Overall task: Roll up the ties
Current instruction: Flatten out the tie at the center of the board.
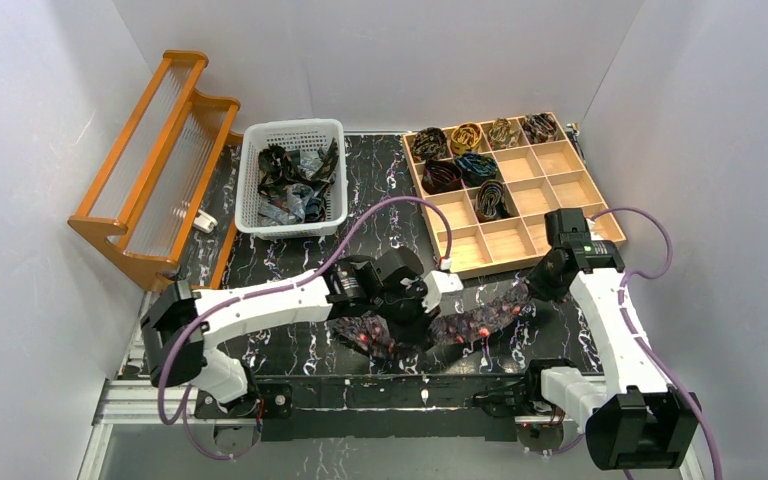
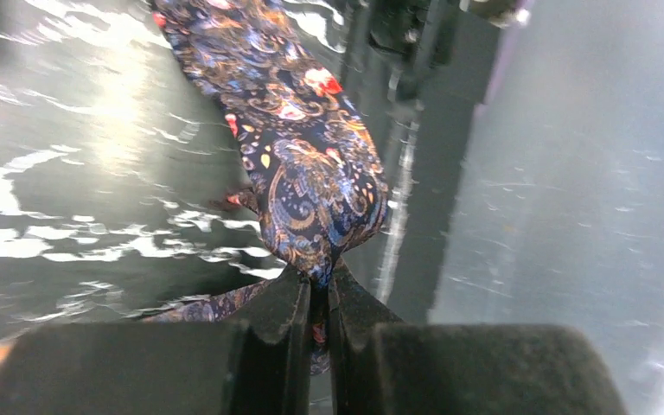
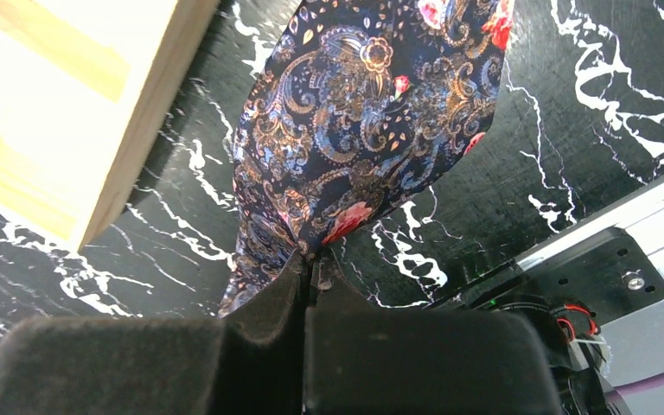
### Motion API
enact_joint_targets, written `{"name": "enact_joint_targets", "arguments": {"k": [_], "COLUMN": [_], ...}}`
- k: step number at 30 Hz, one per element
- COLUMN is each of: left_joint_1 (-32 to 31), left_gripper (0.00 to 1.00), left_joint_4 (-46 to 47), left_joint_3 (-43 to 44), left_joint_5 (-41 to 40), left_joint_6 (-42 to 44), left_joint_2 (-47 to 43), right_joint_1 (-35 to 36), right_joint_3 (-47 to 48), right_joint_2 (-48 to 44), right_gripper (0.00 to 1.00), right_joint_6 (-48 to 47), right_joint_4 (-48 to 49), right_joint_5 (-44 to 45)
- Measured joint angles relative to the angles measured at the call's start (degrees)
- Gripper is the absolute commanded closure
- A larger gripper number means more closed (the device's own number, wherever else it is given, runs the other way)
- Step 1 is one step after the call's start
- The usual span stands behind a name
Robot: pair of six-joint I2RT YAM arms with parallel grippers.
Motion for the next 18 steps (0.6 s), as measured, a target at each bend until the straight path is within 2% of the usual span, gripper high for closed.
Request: {"name": "enact_joint_targets", "arguments": {"k": [3, 6, 7, 9, 10, 11, 12, 18], "left_joint_1": [2.99, 10.88, 13.94, 18.93, 20.52, 21.64, 21.97, 21.94], "left_gripper": [0.98, 0.93, 0.87, 0.7, 0.64, 0.46, 0.39, 0.33], "left_joint_4": [2.67, 5.03, 5.03, 4.26, 3.82, 2.56, 1.88, -0.96], "left_joint_3": [-4.98, -12.2, -13.57, -13.97, -13.57, -12.59, -11.85, -10.08], "left_joint_5": [9.46, 18.18, 20.04, 21.81, 21.99, 21.86, 21.29, 13.33], "left_joint_6": [-5.84, -11.8, -13.29, -14.84, -14.88, -15.19, -15.26, -16.46], "left_joint_2": [2.01, 3.34, 3.8, 5.05, 5.73, 6.6, 7.28, 9.18], "right_joint_1": [-0.04, -0.26, -0.48, -1.07, -1.42, -1.64, -1.81, -2.84], "right_joint_3": [-2.27, -3.28, -3.28, -3.28, -3.28, -3.28, -3.26, -2.62], "right_joint_2": [0.44, 4.59, 6.38, 9.16, 10.47, 11.61, 12.26, 15.19], "right_gripper": [0.99, 0.98, 0.96, 0.78, 0.61, 0.4, 0.31, 0.25], "right_joint_6": [0.63, 0.98, 1.05, 1.22, 1.33, 1.27, 1.68, 0.68], "right_joint_4": [0.17, 0.85, 1.44, 2.73, 3.52, 4.42, 5.05, 7.52], "right_joint_5": [0.02, 0.02, 0.0, -0.66, -1.42, -2.12, -2.49, -2.23]}}
